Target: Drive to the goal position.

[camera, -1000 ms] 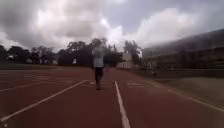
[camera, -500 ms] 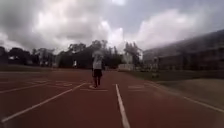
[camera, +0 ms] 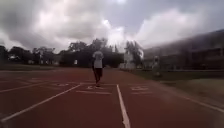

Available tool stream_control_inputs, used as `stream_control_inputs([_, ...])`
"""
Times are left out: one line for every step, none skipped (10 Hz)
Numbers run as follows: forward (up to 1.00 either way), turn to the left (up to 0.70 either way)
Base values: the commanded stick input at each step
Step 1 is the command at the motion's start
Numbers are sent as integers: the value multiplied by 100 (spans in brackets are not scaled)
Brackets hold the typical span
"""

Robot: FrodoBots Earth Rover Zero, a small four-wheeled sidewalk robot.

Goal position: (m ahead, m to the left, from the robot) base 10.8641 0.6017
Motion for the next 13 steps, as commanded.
stream_control_inputs([70, 0])
stream_control_inputs([70, 0])
stream_control_inputs([70, 0])
stream_control_inputs([70, 0])
stream_control_inputs([70, 0])
stream_control_inputs([70, 0])
stream_control_inputs([70, 0])
stream_control_inputs([70, 0])
stream_control_inputs([70, 0])
stream_control_inputs([70, 0])
stream_control_inputs([70, 0])
stream_control_inputs([70, 0])
stream_control_inputs([70, 0])
